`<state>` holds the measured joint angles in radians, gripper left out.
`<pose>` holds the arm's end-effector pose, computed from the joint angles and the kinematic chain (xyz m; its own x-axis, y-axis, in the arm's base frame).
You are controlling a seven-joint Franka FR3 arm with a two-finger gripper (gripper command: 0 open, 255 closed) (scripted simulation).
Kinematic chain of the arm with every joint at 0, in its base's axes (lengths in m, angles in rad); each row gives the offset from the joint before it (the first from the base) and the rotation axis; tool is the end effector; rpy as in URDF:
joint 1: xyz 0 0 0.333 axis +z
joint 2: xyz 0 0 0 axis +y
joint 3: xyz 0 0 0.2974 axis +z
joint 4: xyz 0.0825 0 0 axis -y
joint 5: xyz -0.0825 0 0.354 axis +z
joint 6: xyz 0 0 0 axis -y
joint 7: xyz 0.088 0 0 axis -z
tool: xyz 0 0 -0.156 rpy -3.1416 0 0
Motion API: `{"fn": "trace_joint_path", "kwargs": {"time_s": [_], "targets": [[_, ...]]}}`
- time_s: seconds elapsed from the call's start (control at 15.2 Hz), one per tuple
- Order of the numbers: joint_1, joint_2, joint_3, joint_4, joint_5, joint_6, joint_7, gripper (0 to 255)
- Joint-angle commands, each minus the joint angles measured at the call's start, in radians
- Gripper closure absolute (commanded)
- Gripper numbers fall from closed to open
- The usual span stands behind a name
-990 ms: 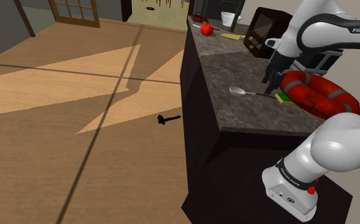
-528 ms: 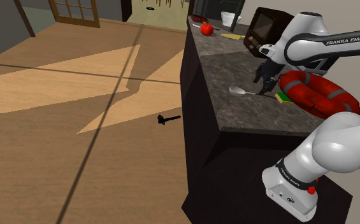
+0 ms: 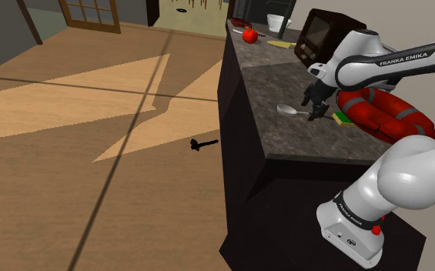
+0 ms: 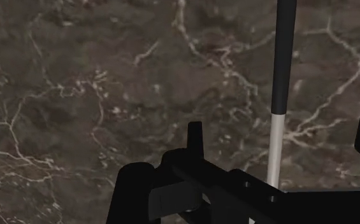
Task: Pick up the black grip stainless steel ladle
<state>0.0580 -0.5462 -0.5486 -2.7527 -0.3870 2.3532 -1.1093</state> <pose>0.3239 -0.1623 0.3185 0.5932 0.8047 0.0254 0.7984 -0.5920 0.1099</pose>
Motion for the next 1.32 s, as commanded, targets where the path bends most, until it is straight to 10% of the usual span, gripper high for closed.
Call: {"fn": "trace_joint_path", "kwargs": {"time_s": [0.0,0.07,1.25], "targets": [[0.001,0.011,-0.005,-0.005,-0.001,0.017,-0.001,0],[0.001,0.012,-0.006,-0.003,-0.001,0.016,-0.002,255],[-0.001,-0.075,0.039,0.065,0.021,-0.139,-0.002,255]]}}
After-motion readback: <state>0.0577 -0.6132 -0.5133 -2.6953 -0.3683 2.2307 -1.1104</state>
